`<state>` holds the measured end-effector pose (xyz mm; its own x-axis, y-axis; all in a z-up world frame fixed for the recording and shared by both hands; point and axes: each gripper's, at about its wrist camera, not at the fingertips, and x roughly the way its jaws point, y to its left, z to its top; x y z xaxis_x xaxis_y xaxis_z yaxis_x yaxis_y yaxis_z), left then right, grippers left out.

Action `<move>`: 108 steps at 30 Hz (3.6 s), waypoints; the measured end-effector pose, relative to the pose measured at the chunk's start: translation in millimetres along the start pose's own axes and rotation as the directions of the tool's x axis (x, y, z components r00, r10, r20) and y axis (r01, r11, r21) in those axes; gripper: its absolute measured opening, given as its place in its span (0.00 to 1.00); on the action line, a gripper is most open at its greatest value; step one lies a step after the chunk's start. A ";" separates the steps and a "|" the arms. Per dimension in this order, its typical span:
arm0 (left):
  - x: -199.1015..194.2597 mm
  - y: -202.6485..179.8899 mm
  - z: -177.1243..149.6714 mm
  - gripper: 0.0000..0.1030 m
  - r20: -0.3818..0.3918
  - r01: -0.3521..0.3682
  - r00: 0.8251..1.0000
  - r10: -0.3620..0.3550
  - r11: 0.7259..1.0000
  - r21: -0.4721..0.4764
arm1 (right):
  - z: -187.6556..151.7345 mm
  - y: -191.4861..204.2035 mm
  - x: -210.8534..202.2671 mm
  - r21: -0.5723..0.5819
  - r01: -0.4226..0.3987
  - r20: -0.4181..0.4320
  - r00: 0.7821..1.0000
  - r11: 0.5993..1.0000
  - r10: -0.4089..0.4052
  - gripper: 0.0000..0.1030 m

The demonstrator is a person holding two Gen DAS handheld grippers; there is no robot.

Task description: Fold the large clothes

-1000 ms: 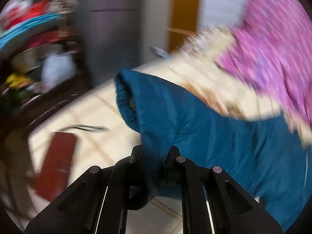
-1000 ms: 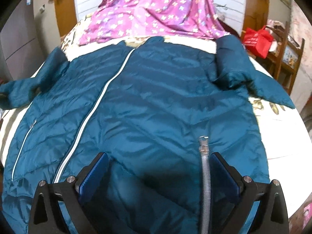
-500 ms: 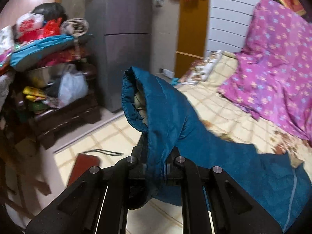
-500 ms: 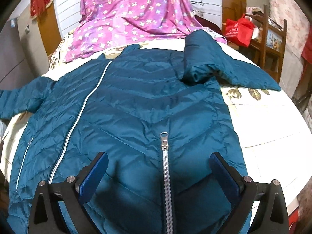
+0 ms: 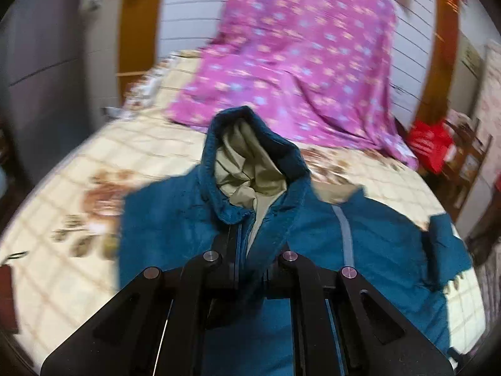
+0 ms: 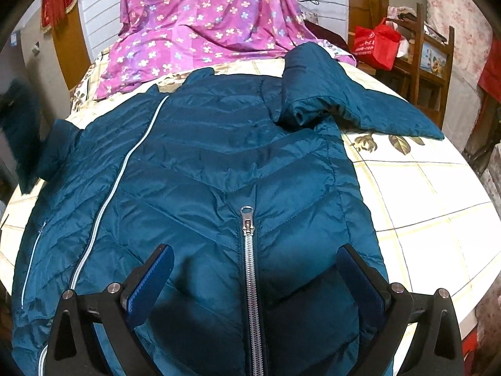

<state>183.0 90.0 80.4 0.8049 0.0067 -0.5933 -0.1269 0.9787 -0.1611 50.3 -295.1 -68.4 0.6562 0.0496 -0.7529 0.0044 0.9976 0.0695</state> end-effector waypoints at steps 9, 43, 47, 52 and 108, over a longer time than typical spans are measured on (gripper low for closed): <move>76.4 -144.1 -26.4 0.08 -0.141 0.273 0.954 -0.264 0.961 0.052 | -2.4 -10.9 5.4 0.000 0.040 -0.039 0.998 0.999 -0.040 1.00; 73.1 -93.5 -93.4 0.63 -0.295 0.392 0.862 -0.413 0.911 -0.132 | 0.1 -5.1 11.3 -0.012 0.061 -0.039 0.997 0.998 -0.062 1.00; 71.9 -64.9 -99.1 0.63 -0.306 0.361 0.861 -0.407 0.911 -0.196 | -0.2 0.8 14.3 -0.024 0.070 -0.044 0.996 0.997 -0.071 1.00; 67.9 -50.7 -98.5 0.63 -0.285 0.338 0.881 -0.377 0.924 -0.178 | -1.4 7.6 14.4 -0.044 0.076 -0.039 0.996 0.996 -0.078 1.00; 159.9 34.0 -44.1 0.64 -0.225 -0.077 0.972 0.068 0.996 -0.033 | 191.7 11.8 153.9 0.004 -0.053 -0.020 0.998 0.999 0.053 0.95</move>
<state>281.8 115.3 -54.8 0.6437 0.0272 -0.7648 -0.2078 0.9680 -0.1405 296.1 -285.1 -58.0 0.6401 0.1032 -0.7613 -0.0276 0.9934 0.1115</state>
